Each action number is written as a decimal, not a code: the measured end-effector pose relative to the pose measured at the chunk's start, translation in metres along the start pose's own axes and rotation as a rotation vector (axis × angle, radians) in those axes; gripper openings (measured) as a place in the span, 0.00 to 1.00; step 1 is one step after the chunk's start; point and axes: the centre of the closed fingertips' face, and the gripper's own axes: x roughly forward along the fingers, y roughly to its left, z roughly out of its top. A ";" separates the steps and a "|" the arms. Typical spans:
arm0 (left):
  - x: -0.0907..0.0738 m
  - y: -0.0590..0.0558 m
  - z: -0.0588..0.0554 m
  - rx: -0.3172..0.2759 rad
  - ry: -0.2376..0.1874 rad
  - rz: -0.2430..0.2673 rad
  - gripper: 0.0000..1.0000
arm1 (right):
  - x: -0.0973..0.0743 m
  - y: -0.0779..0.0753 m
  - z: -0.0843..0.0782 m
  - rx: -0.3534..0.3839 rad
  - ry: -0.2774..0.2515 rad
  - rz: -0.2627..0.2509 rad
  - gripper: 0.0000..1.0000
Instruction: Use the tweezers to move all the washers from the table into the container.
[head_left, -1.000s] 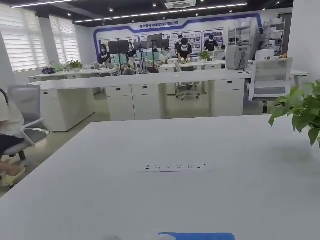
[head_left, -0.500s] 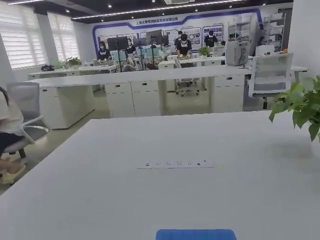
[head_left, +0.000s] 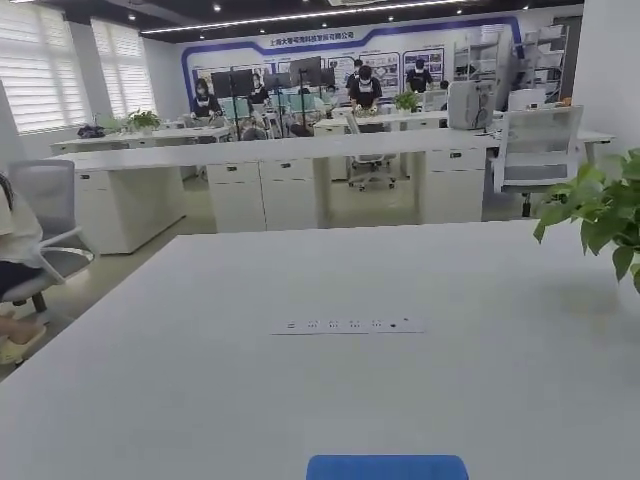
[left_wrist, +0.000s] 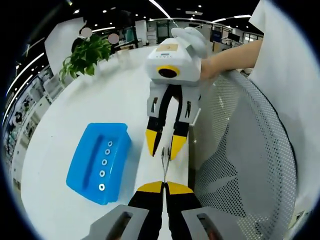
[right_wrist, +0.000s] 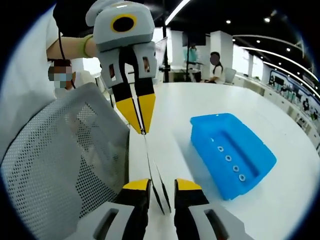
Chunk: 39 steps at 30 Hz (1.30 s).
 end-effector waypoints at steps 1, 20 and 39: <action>0.001 0.000 -0.003 -0.005 0.005 -0.003 0.00 | -0.002 -0.001 -0.002 -0.001 0.003 -0.006 0.18; 0.031 0.006 -0.038 -0.062 0.101 -0.021 0.00 | -0.129 -0.048 -0.020 0.124 -0.052 -0.435 0.47; 0.045 0.008 -0.052 -0.036 0.215 -0.047 0.00 | -0.140 -0.054 -0.021 0.232 -0.202 -0.491 0.56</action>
